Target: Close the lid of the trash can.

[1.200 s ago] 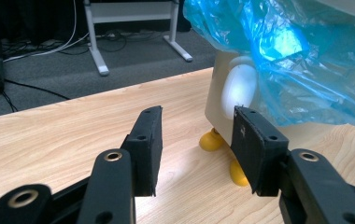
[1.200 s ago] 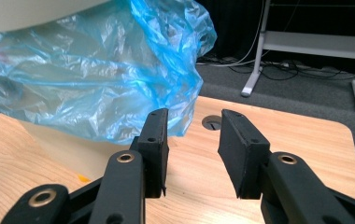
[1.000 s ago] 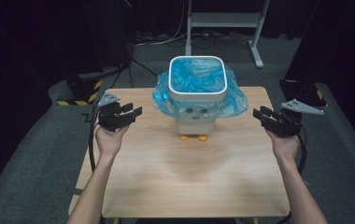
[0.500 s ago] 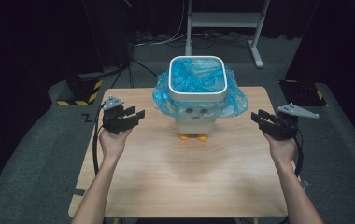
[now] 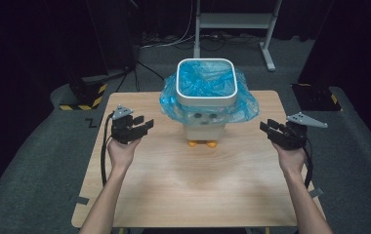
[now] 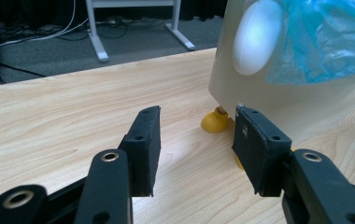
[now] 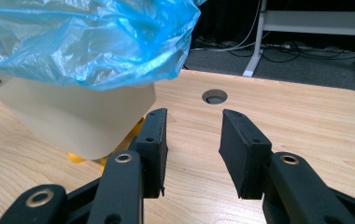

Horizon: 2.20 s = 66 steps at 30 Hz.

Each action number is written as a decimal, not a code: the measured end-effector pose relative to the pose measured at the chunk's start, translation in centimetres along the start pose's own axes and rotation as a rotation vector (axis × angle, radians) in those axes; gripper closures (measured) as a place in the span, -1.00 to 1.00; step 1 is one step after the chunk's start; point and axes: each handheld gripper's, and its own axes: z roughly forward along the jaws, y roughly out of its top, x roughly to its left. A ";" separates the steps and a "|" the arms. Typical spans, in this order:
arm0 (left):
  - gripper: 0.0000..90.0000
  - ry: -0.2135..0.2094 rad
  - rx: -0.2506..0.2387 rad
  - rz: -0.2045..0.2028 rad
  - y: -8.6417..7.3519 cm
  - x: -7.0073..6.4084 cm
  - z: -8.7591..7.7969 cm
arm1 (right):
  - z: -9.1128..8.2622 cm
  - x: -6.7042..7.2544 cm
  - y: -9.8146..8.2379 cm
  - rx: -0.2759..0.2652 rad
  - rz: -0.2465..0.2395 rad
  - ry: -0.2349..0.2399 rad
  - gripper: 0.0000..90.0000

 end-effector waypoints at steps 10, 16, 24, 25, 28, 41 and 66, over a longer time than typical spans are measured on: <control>0.14 -0.004 0.008 -0.017 -1.2 0.0 0.8 | 0.7 0.1 -1.1 0.016 0.010 -0.001 0.35; 0.13 0.007 0.018 -0.014 -1.9 -0.1 1.4 | 1.2 0.2 -1.6 0.021 0.008 -0.002 0.34; 0.11 0.015 0.027 -0.019 -2.9 -0.3 2.2 | 1.9 0.0 -2.8 0.033 0.018 0.001 0.33; 0.11 0.018 0.030 -0.014 -3.0 -0.3 2.3 | 2.0 -0.1 -2.9 0.033 0.019 0.002 0.33; 0.10 0.021 0.029 -0.015 -3.4 -0.4 2.6 | 2.2 -0.1 -3.3 0.042 0.025 0.000 0.32; 0.08 0.042 0.036 -0.023 -4.4 -0.2 3.5 | 3.0 -0.3 -4.6 0.066 0.031 -0.020 0.31; 0.08 0.078 0.080 -0.046 -6.8 0.7 5.7 | 5.3 -0.3 -6.7 0.117 0.027 -0.039 0.27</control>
